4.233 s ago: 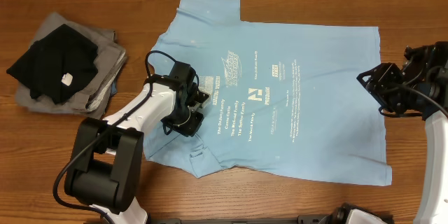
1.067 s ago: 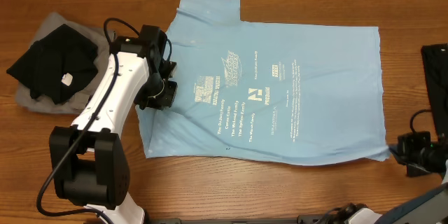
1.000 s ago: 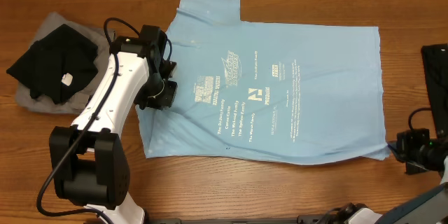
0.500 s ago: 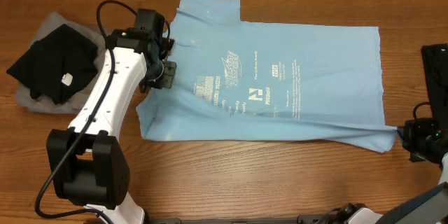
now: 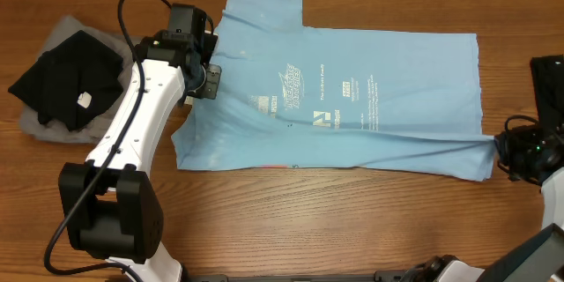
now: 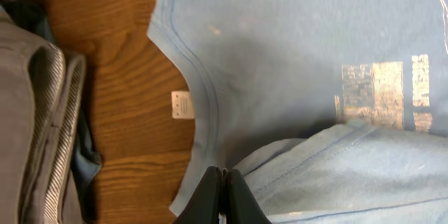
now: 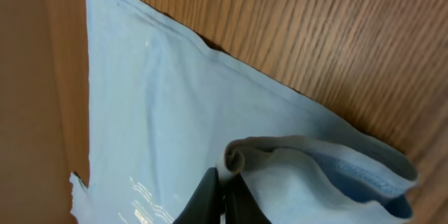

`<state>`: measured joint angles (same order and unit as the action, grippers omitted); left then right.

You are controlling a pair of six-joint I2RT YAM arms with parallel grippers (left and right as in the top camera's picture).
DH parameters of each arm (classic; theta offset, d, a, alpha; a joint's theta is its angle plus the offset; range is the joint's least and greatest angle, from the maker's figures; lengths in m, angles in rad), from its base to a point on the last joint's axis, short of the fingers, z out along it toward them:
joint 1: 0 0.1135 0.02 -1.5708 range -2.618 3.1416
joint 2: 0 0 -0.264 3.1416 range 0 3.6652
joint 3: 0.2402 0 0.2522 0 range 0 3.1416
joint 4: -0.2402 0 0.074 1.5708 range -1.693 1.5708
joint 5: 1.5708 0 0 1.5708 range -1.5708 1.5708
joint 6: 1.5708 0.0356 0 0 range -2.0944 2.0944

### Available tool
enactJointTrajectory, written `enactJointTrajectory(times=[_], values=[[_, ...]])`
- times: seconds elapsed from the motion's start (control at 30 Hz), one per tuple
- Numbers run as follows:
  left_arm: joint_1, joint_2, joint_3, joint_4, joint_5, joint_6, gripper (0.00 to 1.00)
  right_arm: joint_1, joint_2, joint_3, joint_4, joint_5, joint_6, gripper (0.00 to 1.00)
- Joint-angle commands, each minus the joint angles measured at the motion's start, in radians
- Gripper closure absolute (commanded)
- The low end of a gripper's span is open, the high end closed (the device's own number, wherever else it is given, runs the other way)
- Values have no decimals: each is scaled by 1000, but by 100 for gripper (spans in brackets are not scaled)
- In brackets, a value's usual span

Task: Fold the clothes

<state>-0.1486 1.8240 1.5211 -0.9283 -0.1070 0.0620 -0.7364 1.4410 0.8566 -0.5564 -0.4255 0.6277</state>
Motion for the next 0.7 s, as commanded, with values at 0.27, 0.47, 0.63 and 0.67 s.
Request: enactJointTrajectory(times=[0.27, 0.47, 0.63, 0.67], values=[[27, -6, 24, 82, -23, 9, 96, 38, 83, 22, 100, 20, 28, 96], [27, -6, 24, 86, -23, 8, 96, 54, 90, 22, 130, 5, 28, 96], [26, -6, 24, 83, -23, 8, 75, 62, 91, 22, 152, 5, 28, 39], [27, -6, 24, 78, -26, 9, 66, 60, 91, 22, 151, -2, 28, 34]])
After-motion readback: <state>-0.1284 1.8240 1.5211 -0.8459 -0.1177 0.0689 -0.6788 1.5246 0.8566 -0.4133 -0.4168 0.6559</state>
